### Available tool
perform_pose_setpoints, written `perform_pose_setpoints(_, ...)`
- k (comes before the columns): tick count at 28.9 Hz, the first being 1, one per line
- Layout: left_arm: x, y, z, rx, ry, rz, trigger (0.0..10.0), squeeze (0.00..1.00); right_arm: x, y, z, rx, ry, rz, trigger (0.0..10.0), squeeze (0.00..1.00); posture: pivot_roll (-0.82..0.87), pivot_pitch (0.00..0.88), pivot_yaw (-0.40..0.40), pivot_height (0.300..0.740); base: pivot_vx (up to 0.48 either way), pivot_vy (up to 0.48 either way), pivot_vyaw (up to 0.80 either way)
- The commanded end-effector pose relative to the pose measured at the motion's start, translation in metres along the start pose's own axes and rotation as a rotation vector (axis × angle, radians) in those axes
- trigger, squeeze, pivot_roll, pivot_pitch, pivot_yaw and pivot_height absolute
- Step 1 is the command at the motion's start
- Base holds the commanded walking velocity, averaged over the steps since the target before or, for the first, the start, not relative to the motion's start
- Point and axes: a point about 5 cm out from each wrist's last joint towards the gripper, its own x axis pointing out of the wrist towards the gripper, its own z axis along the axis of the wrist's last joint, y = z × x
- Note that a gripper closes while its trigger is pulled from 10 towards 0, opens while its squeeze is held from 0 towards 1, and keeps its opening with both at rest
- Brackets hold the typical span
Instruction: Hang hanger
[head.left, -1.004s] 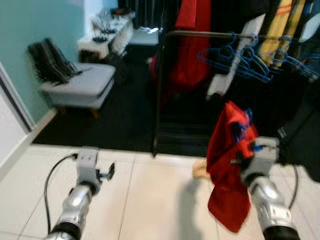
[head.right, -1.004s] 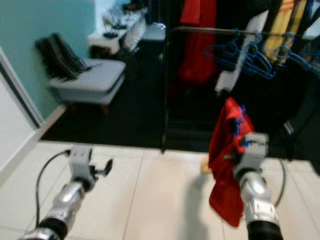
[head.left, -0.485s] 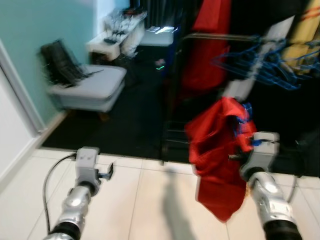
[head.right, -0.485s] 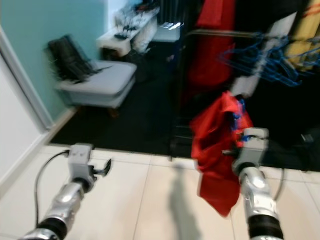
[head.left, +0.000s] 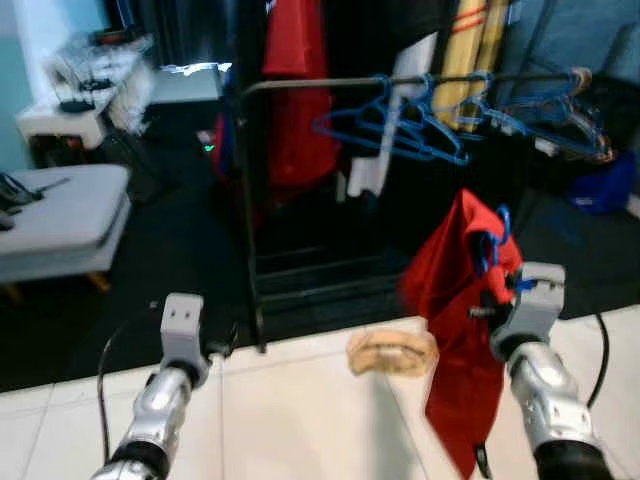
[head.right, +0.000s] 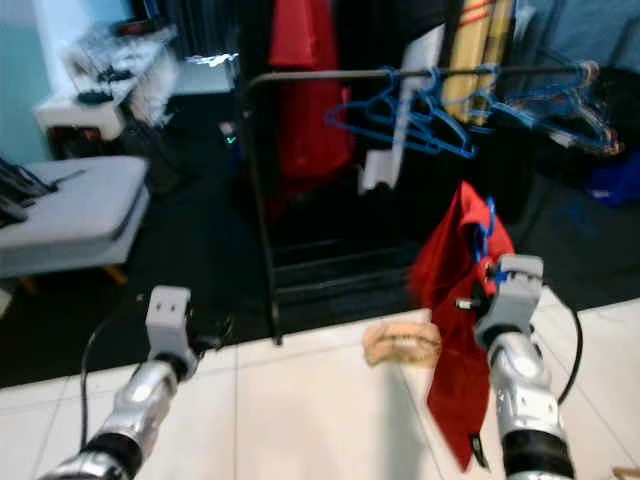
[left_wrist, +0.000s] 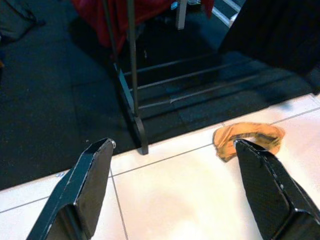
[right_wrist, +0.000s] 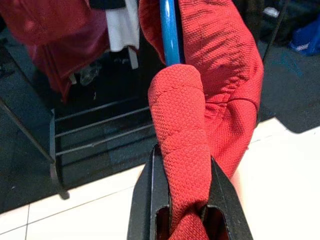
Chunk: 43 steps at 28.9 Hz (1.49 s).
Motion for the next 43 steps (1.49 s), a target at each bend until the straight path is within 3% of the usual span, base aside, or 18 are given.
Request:
perform_pose_setpoints(1, -0.003, 0.002, -0.004, 0.002, 0.016, 0.0, 10.0, 0.0, 0.002, 0.001, 0.009, 0.004, -0.046, 0.004, 10.0, 0.0, -0.02, 0.008, 0.02, 0.74, 0.345, 0.0, 0.0)
perform_pose_setpoints(39, -0.002, 0.001, -0.005, 0.013, 0.028, -0.001, 10.0, 0.0, 0.004, 0.021, 0.019, 0.044, -0.056, 0.186, 10.0, 0.0, -0.03, 0.0, 0.021, 0.74, 0.352, 0.0, 0.0)
perform_pose_setpoints(43, -0.002, 0.0, -0.006, 0.013, 0.03, -0.003, 10.0, 0.0, 0.003, 0.027, 0.026, 0.063, -0.075, 0.261, 10.0, 0.0, -0.03, 0.0, 0.022, 0.74, 0.351, 0.0, 0.0)
